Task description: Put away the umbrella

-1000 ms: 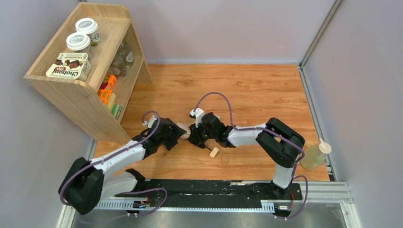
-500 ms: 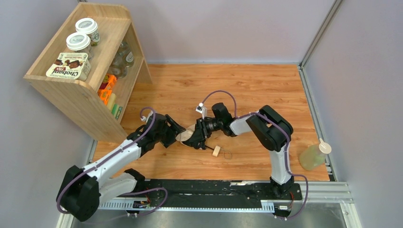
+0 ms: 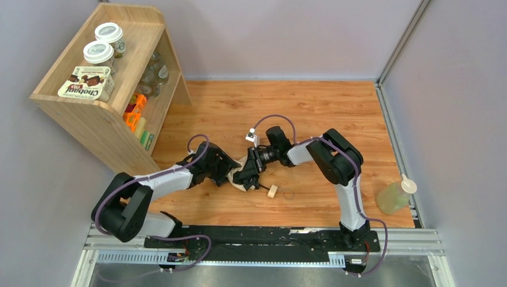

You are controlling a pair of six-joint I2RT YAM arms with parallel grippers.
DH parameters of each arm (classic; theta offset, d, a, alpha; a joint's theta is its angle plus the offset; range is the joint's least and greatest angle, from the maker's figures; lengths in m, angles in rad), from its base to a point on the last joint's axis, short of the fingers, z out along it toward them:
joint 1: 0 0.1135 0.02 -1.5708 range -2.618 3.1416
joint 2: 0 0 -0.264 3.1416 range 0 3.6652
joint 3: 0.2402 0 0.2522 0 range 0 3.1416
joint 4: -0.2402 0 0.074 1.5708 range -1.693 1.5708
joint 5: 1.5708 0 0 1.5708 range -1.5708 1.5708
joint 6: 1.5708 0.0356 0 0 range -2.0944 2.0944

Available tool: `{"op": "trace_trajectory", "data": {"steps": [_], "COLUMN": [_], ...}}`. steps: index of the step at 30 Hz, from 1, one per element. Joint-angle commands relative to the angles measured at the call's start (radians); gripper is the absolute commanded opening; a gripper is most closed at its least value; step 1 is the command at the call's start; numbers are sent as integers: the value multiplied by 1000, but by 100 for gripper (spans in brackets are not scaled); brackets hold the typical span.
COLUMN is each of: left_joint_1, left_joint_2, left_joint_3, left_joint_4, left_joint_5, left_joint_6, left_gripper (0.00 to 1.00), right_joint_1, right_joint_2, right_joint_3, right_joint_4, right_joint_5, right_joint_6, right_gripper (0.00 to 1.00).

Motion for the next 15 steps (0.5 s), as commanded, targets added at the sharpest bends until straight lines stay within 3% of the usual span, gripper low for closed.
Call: {"op": "trace_trajectory", "data": {"steps": [1,3,5,9,11,13,15], "left_joint_1": [2,-1,-1,-8,-18,-29,-35], "left_joint_2": [188,241,280,300,289,268,249], "left_joint_3": [-74,-123,-193,-236,-232,-226,-218], "left_joint_4": [41,104,199,223,210,186,163], "left_joint_5": [-107,-87,-72,-80,-86,-104,-113], "left_joint_6": [56,27,-1,-10,-4,-4,-4], "left_gripper": [69,53,27,5,0,0,0], "right_joint_1": [14,14,15,15,17,18,24], "right_joint_2": [110,109,100,64,41,0,-49], "right_joint_3": [0,17,29,64,83,98,116], "right_joint_4": [-274,-293,-305,-371,-400,-448,-518], "right_joint_5": [62,47,36,37,62,109,215], "right_joint_6": [-105,-104,-99,-107,-108,-104,-120], "right_gripper": [0,0,0,0,1,16,47]}}
